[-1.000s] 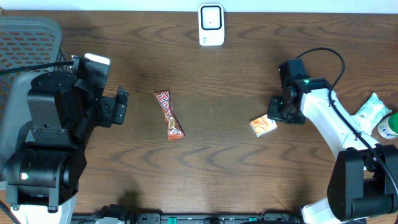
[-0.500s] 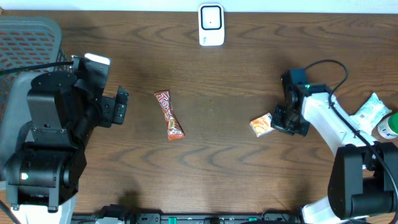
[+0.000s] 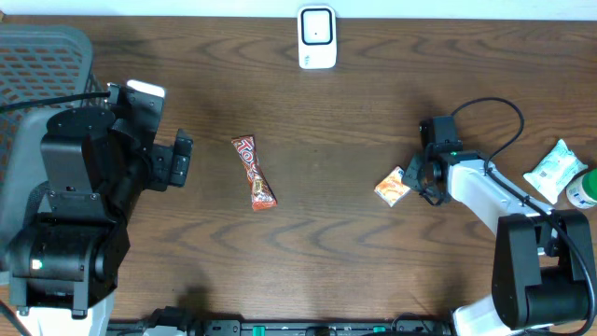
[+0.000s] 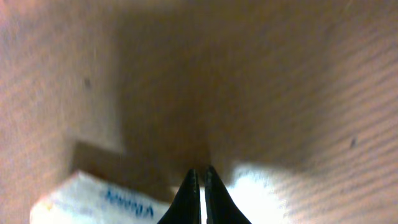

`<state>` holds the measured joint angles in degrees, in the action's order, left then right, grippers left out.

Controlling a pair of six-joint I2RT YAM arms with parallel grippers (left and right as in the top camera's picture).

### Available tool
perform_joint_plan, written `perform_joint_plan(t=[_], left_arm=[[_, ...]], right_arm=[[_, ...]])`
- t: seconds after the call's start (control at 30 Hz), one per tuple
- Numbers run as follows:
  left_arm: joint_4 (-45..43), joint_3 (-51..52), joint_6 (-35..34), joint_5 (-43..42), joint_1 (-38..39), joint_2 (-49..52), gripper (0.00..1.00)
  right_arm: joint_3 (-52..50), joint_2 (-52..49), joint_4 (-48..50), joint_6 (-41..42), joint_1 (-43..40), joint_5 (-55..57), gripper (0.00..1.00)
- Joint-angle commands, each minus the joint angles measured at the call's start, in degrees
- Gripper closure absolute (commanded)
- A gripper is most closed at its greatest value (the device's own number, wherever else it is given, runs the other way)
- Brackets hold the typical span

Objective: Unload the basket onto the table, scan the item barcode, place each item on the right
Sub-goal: 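Reach the right gripper back toward the orange Kleenex pack, then grasp the orange Kleenex pack with the right gripper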

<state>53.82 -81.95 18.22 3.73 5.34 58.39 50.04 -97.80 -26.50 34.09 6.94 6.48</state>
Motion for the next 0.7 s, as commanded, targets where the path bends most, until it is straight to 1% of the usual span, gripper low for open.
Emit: perform_joint_plan(t=[0.0, 0.1, 0.23, 0.47, 0.5, 0.53, 0.57, 0.6, 0.63, 0.67], left_arm=[[0.15, 0.15, -0.09, -0.31, -0.28, -0.04, 0.02], [0.15, 0.15, -0.09, -0.31, -0.28, -0.04, 0.02], [0.15, 0.15, -0.09, -0.31, -0.28, -0.04, 0.02], [0.15, 0.15, -0.09, -0.33, -0.28, -0.04, 0.02], [0.15, 0.15, -0.09, -0.31, -0.28, -0.04, 0.02], [0.15, 0.15, -0.09, -0.31, -0.28, -0.04, 0.02], [0.15, 0.15, -0.09, -0.31, -0.28, -0.04, 0.02], [0.15, 0.15, -0.09, -0.33, -0.28, -0.04, 0.02], [0.15, 0.15, -0.09, -0.31, -0.28, -0.04, 0.02], [0.15, 0.15, -0.09, -0.33, -0.28, -0.04, 0.02]], right_arm=[[-0.72, -0.79, 3.72, -3.87, 0.63, -1.92, 0.99], [-0.72, -0.79, 8.83, -11.08, 0.66, -16.35, 0.99], [-0.72, -0.79, 10.95, -13.99, 0.68, -27.65, 0.99], [-0.70, -0.79, 11.34, -22.95, 0.66, -39.43, 0.98], [-0.57, -0.76, 11.37, -23.52, 0.66, -39.63, 0.96], [-0.26, -0.76, 11.37, -23.47, 0.66, -39.47, 0.91], [0.22, -0.76, 11.30, -23.43, 0.59, -39.52, 0.76], [0.92, -0.74, 11.02, -22.75, 0.52, -39.85, 0.53], [1.97, -0.66, 10.08, -20.72, 0.50, -39.87, 0.33], [3.34, -0.57, 8.46, -18.60, 0.50, -39.85, 0.21]])
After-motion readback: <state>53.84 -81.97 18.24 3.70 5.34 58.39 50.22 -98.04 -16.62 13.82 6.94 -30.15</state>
